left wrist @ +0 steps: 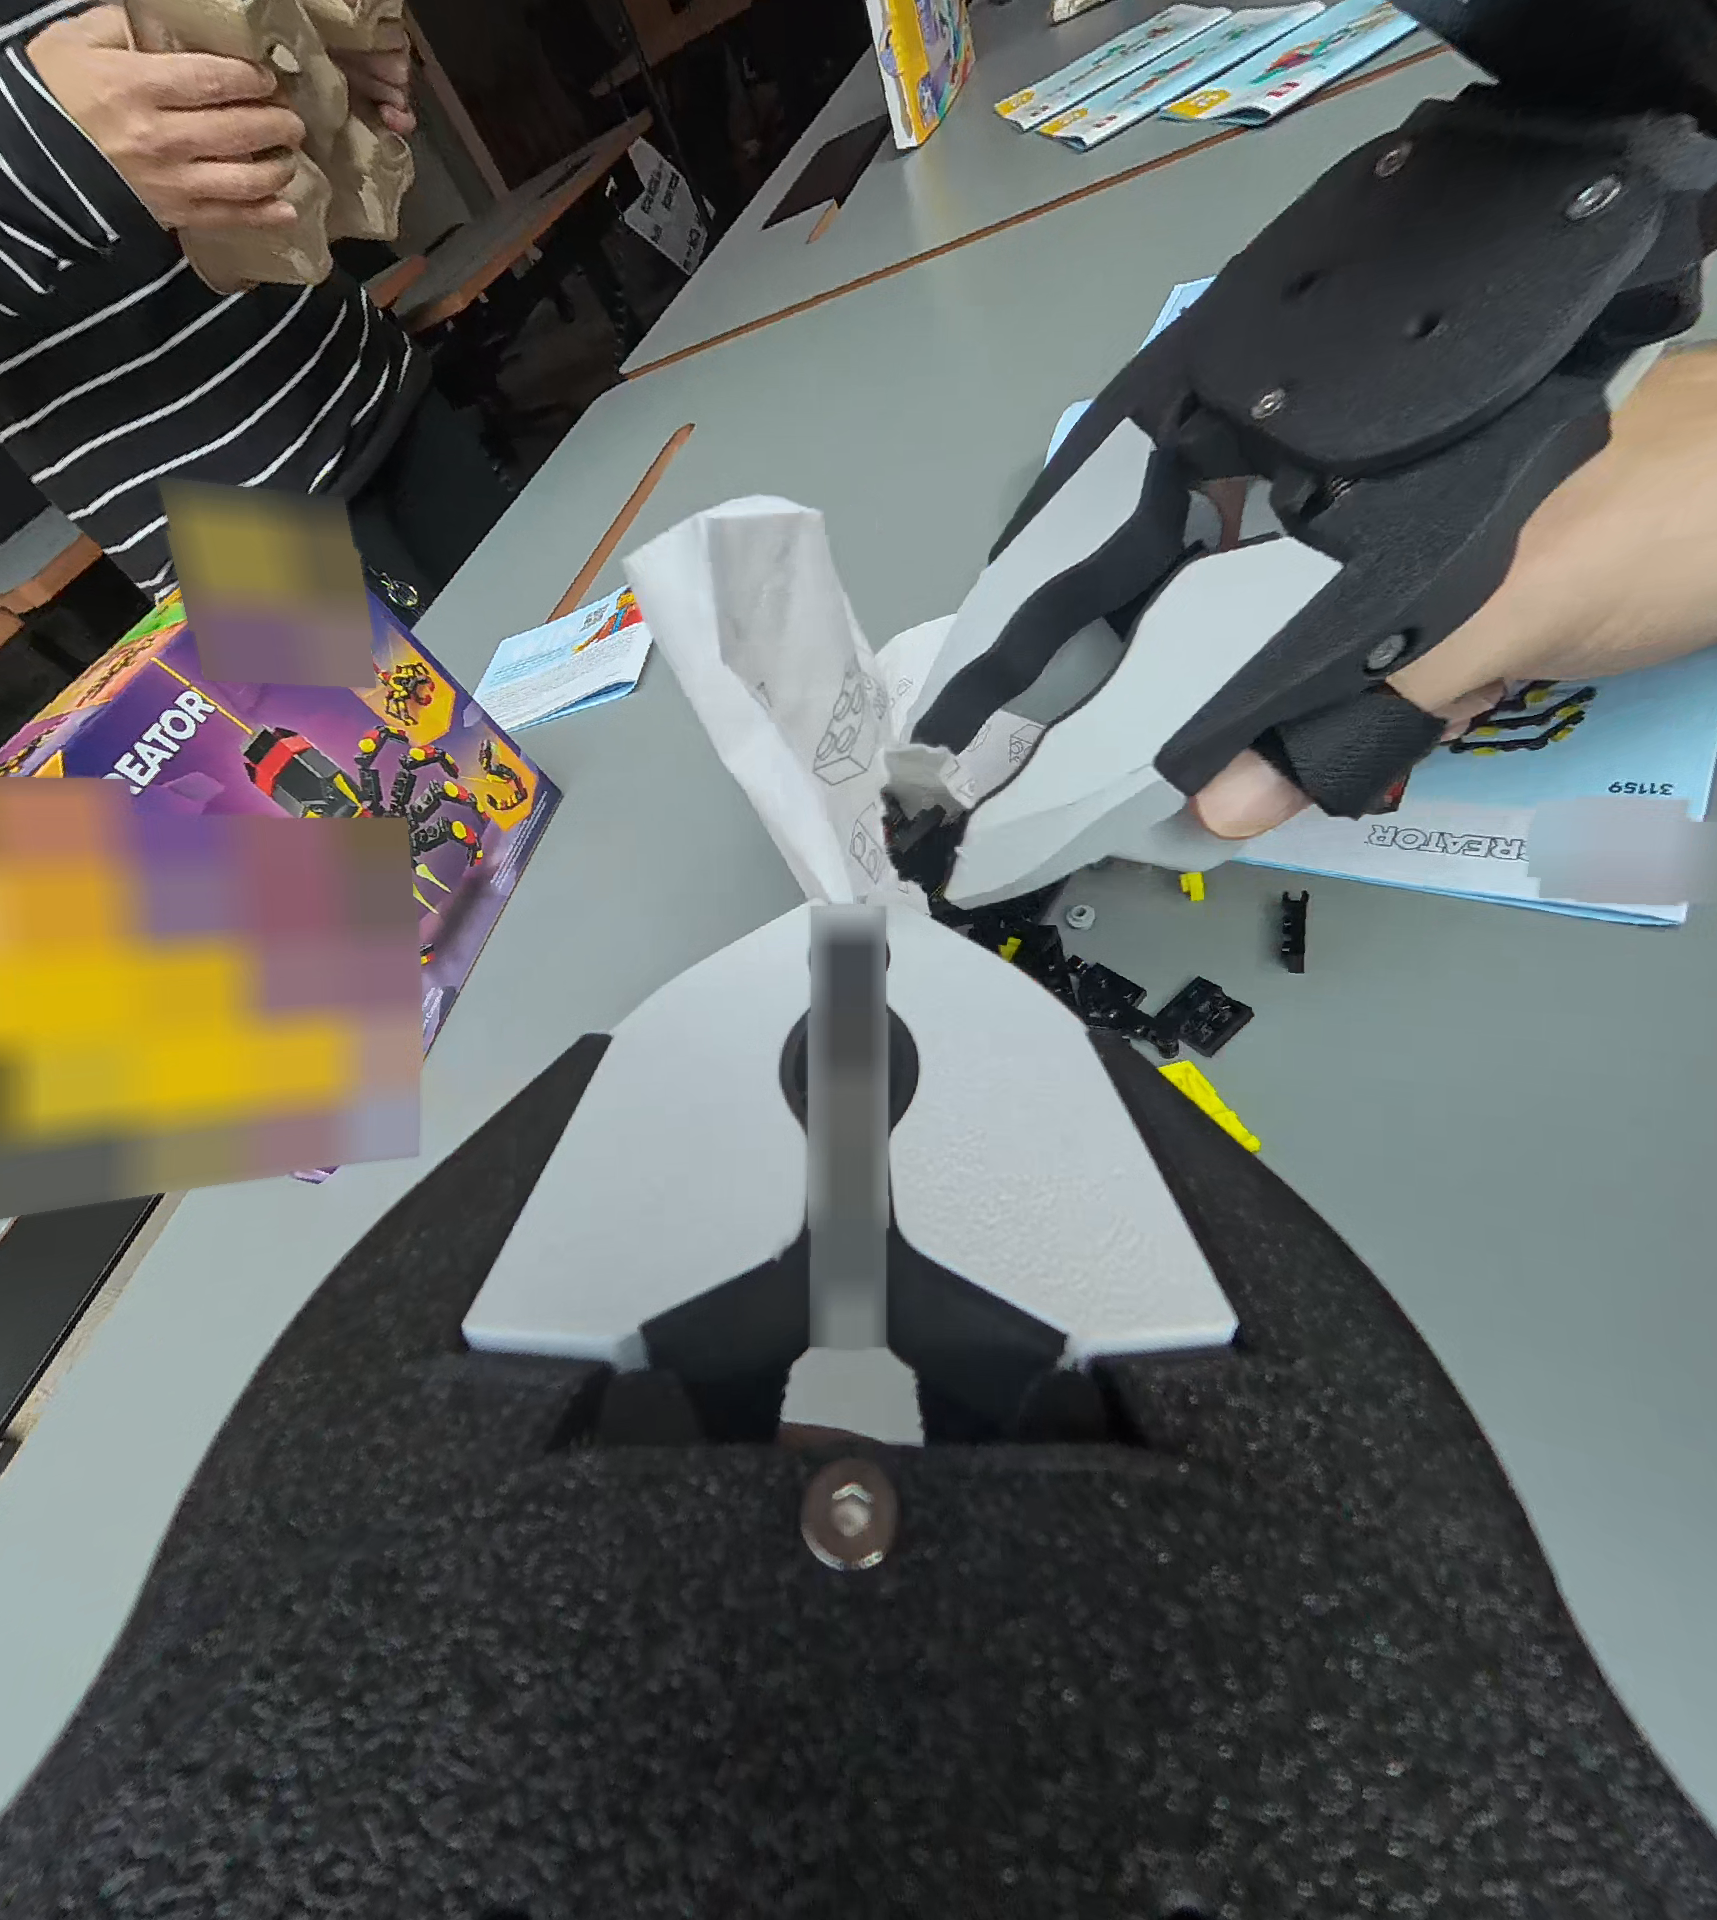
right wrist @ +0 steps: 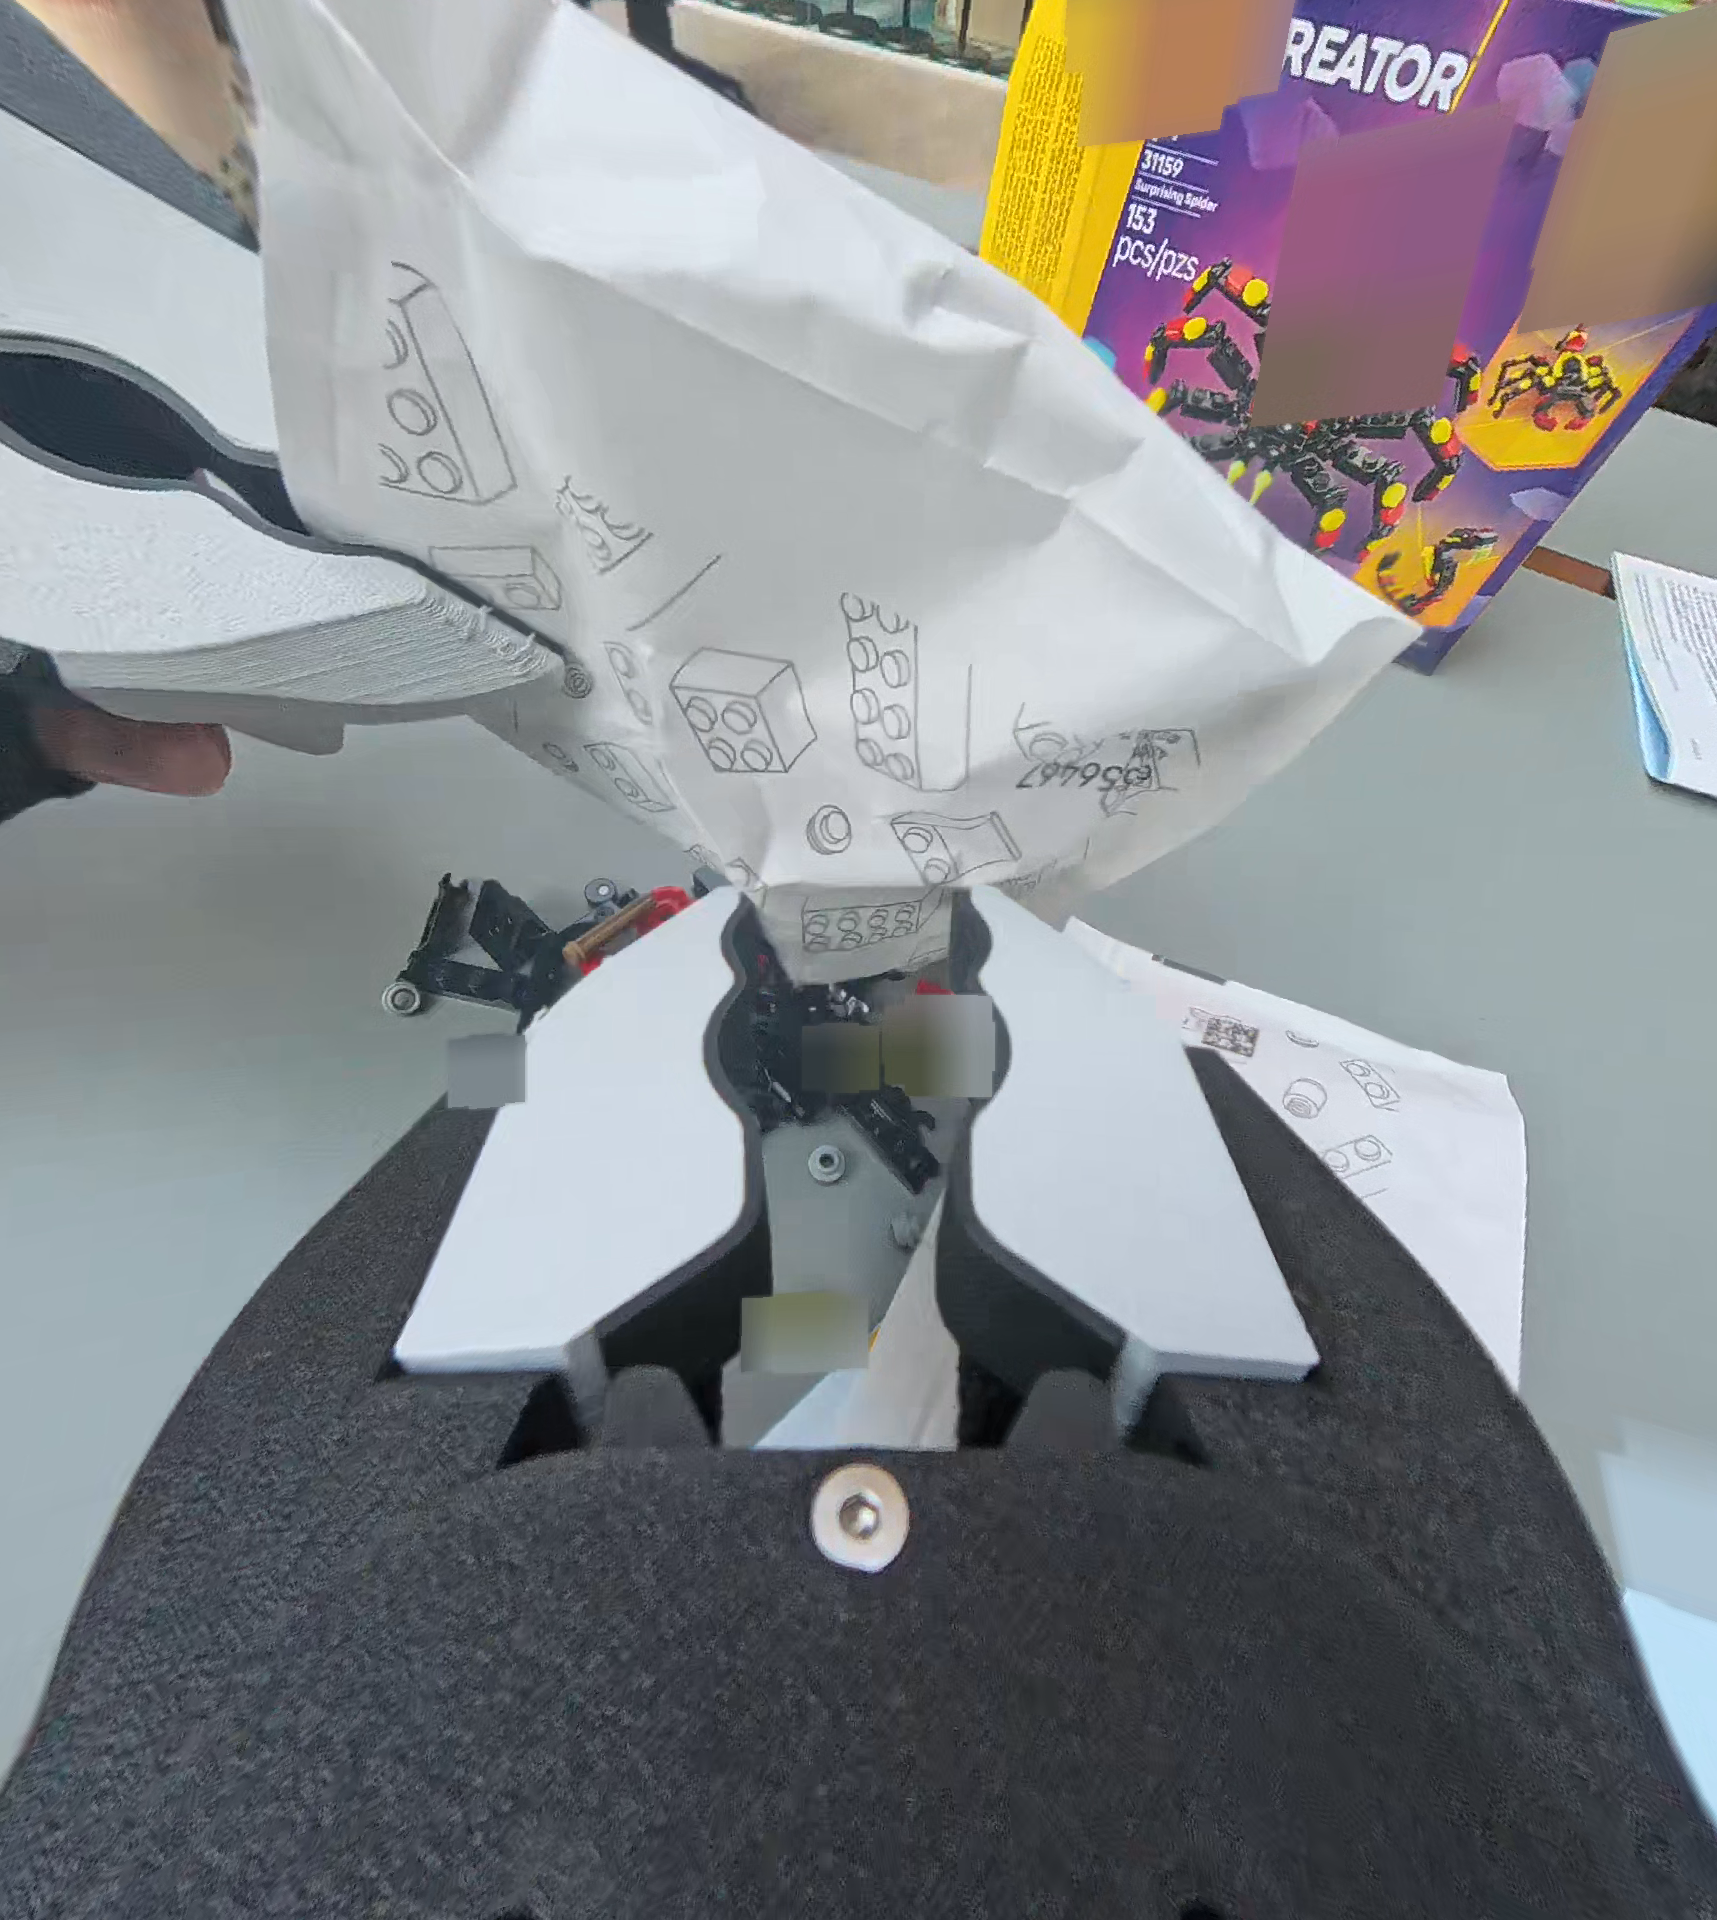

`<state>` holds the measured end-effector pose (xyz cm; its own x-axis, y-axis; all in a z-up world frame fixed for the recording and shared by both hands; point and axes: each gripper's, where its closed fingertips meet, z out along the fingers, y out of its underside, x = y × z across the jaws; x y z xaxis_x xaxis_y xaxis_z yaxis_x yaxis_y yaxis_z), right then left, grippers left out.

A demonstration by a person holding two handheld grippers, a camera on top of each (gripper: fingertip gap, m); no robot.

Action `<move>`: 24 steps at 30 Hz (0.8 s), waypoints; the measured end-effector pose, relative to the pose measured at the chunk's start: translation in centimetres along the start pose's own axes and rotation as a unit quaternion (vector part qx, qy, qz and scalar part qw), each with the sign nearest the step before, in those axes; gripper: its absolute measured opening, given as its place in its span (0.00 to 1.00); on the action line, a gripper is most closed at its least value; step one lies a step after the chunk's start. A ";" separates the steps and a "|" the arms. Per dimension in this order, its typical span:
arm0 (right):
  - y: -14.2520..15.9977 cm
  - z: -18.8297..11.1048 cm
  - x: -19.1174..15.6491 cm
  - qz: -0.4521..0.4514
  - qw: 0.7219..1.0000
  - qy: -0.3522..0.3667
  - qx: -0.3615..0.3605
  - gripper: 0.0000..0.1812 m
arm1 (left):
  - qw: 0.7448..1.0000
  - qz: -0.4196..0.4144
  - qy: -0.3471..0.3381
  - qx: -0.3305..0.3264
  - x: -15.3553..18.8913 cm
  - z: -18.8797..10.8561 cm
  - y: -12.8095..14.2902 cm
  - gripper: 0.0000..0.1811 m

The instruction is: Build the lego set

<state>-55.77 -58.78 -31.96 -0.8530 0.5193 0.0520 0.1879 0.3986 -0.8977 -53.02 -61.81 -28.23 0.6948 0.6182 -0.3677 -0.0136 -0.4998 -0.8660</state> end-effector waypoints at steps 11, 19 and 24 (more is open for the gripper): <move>-1.3 -0.4 0.6 -0.109 0.993 0.023 0.027 0.02 | 0.995 0.090 -0.029 -0.022 -0.7 -0.7 0.6 0.00; -1.3 -0.3 1.4 -0.101 0.994 0.014 0.030 0.02 | 0.994 0.108 -0.023 -0.025 -0.5 -0.4 0.4 0.00; -1.2 -0.5 1.4 -0.096 0.995 0.008 0.031 0.02 | 0.992 0.118 -0.024 -0.029 -0.7 -0.5 0.2 0.00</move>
<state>-56.90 -58.18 -30.57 -0.8622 0.4506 0.2315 -0.0083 0.4445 -0.8958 -53.16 -62.65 -27.97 0.6428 0.5071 -0.5741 -0.1291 -0.6671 -0.7337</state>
